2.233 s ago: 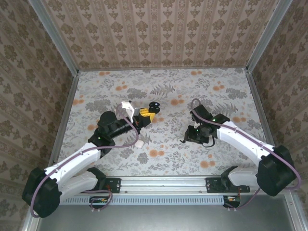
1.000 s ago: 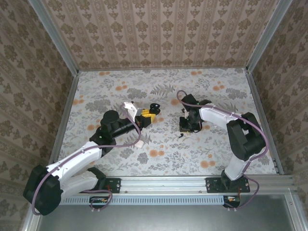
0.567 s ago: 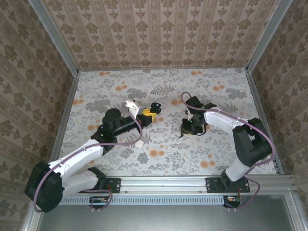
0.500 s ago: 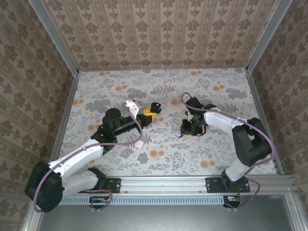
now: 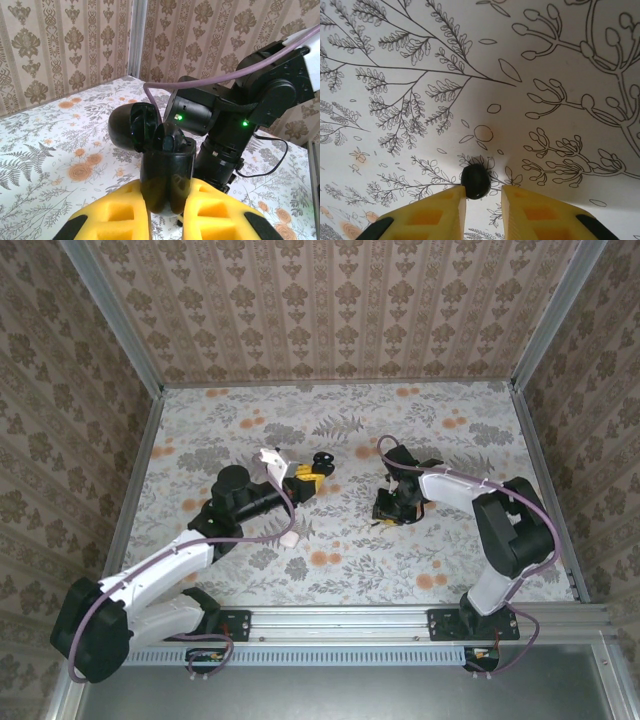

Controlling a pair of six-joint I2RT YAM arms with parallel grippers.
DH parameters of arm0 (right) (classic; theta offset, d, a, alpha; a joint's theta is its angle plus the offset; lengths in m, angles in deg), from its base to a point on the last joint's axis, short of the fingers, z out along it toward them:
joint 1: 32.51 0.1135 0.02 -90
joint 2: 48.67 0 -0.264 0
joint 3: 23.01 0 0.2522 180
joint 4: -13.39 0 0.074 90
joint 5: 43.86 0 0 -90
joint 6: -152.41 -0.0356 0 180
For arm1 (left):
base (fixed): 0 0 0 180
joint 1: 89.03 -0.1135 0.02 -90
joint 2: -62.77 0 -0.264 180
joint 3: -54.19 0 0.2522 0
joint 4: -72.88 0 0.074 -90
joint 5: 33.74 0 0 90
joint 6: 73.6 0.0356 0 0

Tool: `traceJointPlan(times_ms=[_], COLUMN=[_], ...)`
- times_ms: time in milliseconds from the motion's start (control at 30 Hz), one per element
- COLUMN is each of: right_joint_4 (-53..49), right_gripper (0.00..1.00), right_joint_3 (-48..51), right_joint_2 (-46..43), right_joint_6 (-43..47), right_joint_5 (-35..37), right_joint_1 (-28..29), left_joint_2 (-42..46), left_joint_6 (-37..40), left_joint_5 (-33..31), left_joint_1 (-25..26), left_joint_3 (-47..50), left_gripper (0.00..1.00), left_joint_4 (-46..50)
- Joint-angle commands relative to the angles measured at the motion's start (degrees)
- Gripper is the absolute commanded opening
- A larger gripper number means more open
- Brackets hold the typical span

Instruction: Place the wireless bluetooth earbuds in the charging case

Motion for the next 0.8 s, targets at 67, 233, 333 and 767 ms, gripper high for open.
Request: traceJointPlan(times_ms=[67, 233, 333, 767], right_joint_4=[-0.6, -2.3, -3.3, -7.1], right_gripper=[0.26, 0.27, 0.27, 0.19], right_joint_3=[-1.7, -3.7, -4.9, -10.2], right_joint_2=[1.9, 3.4, 4.5, 8.0], right_joint_6=[-0.9, 0.1, 0.7, 3.7], right_joint_5=[0.5, 1.9, 2.6, 5.5], right_joint_1=[0.5, 1.8, 2.5, 4.5], left_joint_2=[1.6, 1.6, 1.6, 2.0], left_joint_6=[1.3, 1.3, 1.4, 1.5], left_joint_5=[0.5, 0.5, 0.6, 0.7], left_joint_1=[-0.6, -0.7, -0.8, -1.0], left_joint_3=[0.2, 0.3, 0.4, 0.4], left_gripper=[0.0, 0.0, 0.0, 0.0], left_joint_4=[-0.5, -0.6, -0.5, 0.0])
